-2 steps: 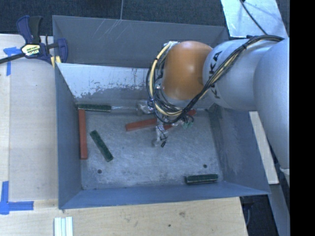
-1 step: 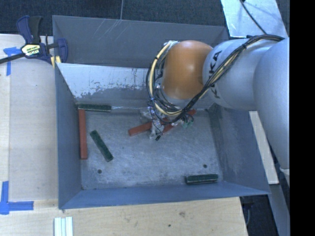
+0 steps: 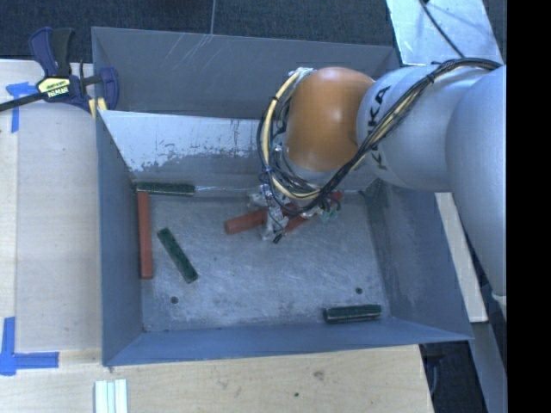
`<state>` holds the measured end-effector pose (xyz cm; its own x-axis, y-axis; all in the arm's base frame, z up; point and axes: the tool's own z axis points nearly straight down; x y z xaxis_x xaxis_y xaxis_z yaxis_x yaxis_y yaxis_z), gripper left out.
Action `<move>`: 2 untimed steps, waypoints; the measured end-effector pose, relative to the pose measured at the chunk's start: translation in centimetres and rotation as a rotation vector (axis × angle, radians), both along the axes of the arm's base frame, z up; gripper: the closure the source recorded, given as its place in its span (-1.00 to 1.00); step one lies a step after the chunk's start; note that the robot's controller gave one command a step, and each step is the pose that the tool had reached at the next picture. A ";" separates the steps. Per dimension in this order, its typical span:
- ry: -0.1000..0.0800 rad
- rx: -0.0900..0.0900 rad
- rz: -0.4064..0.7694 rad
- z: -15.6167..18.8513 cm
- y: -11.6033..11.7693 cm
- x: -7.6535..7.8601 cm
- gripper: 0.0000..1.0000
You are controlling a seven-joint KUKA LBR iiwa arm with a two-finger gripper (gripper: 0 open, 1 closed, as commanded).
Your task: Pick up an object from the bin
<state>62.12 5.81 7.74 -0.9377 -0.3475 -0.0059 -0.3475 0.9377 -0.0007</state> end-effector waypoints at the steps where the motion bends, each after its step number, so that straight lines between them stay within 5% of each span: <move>1: -0.002 -0.001 -0.004 3.4 0.0 0.2 1.00; 2: -0.003 -0.001 -0.009 7.5 -0.1 0.4 1.00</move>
Offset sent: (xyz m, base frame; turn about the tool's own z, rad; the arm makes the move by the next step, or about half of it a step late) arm -0.0001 -0.0001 0.0318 0.0000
